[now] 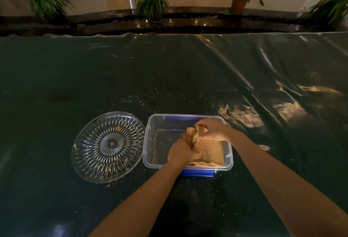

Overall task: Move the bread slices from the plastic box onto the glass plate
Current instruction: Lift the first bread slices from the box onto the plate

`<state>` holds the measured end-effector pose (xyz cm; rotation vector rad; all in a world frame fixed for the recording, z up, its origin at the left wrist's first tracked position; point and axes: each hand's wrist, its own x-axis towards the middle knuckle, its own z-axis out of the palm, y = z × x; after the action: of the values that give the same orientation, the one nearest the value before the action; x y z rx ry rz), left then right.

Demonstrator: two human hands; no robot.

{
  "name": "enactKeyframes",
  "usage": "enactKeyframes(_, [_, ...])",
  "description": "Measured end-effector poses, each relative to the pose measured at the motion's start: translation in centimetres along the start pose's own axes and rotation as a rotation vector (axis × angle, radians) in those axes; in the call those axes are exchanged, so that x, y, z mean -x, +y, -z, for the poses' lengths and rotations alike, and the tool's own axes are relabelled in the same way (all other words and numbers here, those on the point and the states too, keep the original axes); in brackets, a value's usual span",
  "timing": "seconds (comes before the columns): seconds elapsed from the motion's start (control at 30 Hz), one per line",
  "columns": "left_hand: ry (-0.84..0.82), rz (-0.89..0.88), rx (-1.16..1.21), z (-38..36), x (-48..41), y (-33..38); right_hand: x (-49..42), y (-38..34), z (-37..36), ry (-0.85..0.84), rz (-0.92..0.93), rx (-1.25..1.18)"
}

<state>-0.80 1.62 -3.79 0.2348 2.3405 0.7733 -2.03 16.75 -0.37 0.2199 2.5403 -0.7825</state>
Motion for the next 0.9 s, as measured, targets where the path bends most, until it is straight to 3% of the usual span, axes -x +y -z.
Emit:
enactKeyframes(0.23, [0.073, -0.102, 0.059, 2.1, 0.9, 0.3, 1.4, 0.4, 2.8, -0.011, 0.029, -0.132])
enactKeyframes(0.4, [0.062, -0.098, 0.506, 5.1, 2.1, -0.2, 2.6, -0.7, 3.7, 0.070, 0.053, -0.294])
enactKeyframes(0.57, [0.050, -0.137, 0.804, 8.0, 3.7, -0.7, 3.5, -3.6, 4.5, 0.115, 0.095, -0.476])
enactKeyframes(0.77, [0.087, -0.110, 1.123, 11.9, 5.0, -2.2, 3.5, -9.1, 4.4, 0.143, 0.085, -0.634])
enactKeyframes(0.9, [0.102, -0.050, 1.163, 15.0, 5.3, -3.9, 2.0, -12.6, 2.9, 0.117, 0.019, -0.767])
